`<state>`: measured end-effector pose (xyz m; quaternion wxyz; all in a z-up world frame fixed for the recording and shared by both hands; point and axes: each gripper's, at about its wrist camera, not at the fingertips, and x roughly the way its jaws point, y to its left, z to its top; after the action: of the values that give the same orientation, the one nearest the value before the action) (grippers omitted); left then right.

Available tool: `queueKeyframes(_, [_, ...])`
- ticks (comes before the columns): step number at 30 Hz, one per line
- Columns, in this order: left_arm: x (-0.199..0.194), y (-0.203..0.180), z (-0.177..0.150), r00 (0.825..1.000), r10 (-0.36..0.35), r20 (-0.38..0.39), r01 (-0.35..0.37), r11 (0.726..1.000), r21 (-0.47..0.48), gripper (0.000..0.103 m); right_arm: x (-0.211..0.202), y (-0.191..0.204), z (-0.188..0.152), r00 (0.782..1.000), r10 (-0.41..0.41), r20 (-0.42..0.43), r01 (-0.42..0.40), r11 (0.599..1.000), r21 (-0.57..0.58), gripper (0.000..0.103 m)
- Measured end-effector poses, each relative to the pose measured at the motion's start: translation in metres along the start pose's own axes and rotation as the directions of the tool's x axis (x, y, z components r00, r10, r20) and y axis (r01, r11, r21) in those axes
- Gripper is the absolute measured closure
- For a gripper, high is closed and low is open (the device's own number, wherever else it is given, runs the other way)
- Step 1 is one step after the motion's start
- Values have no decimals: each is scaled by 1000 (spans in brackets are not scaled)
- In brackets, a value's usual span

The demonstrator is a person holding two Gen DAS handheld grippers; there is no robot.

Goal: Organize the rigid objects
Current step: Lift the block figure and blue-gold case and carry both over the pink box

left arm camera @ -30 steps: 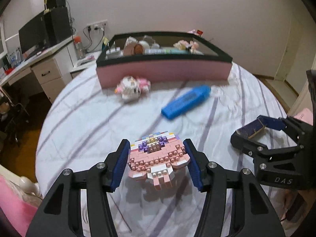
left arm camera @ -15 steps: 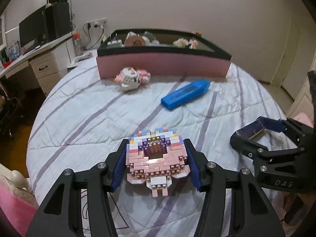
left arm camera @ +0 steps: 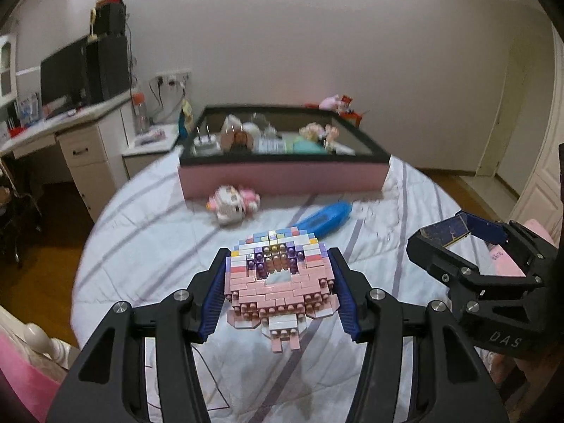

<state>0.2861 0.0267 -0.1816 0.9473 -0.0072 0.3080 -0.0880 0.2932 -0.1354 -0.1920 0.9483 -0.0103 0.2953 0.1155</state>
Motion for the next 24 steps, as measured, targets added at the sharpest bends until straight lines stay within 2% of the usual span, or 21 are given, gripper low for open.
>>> queueKeyframes(3, [-18, -3, 8, 996, 27, 81, -28, 1000, 10, 48, -14, 5, 7, 999, -3, 53, 4, 1000, -9, 18])
queueKeyframes(5, [-33, -4, 13, 987, 49, 153, -52, 999, 12, 48, -22, 9, 11, 996, -11, 85, 12, 1000, -17, 18])
queueKeyframes(7, [-48, -6, 17, 970, 95, 226, -100, 995, 8, 48, -31, 12, 16, 993, -17, 118, 20, 999, -25, 18])
queueKeyframes(8, [-57, -9, 19, 954, 134, 269, -143, 990, 15, 48, -35, 14, 19, 992, -15, 124, 19, 999, -29, 18])
queueKeyframes(10, [-68, -12, 23, 937, 149, 315, -163, 986, 18, 48, -40, 15, 23, 990, -4, 140, 8, 1000, -27, 18])
queueKeyframes(13, [-76, -10, 28, 934, 127, 333, -135, 991, 2, 48, -50, 19, 28, 983, -9, 182, 16, 999, -37, 18])
queueKeyframes(18, [-80, -14, 32, 928, 123, 350, -137, 990, 16, 48, -60, 24, 33, 971, -11, 237, 22, 999, -45, 18])
queueKeyframes(24, [-79, -11, 41, 926, 108, 361, -116, 993, 1, 49, -63, 24, 39, 963, -24, 268, 37, 998, -46, 18])
